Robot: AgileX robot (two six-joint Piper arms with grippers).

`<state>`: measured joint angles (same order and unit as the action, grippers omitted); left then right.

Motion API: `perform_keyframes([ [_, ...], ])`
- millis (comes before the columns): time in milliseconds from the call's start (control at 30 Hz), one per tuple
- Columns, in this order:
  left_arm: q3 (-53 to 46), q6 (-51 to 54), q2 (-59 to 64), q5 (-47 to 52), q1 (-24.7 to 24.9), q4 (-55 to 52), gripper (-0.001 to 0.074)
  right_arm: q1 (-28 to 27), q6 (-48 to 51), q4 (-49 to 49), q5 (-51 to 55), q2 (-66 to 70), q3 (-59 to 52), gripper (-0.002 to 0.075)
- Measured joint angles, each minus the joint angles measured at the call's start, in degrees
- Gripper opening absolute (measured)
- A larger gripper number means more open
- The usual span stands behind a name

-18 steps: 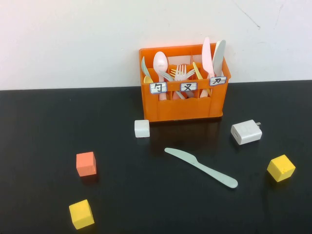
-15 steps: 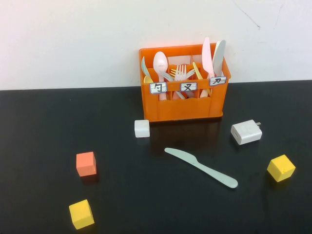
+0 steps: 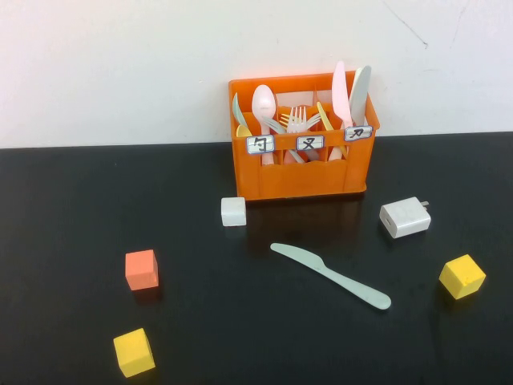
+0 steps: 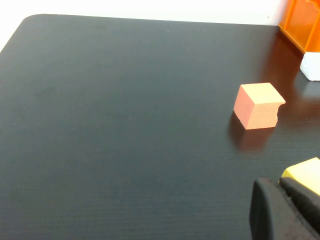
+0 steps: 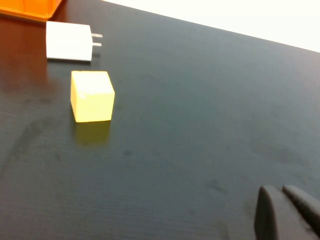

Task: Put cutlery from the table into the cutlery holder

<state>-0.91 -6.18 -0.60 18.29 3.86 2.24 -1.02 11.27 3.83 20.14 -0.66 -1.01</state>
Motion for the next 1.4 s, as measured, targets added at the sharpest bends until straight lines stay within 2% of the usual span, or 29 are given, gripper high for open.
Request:
perform_keyframes([
  [1400,-0.10,0.00,0.00,-2.14,0.00,0.08,-0.0001,0.00,0.00,0.00,-1.55,0.00,-0.11,-0.0002],
])
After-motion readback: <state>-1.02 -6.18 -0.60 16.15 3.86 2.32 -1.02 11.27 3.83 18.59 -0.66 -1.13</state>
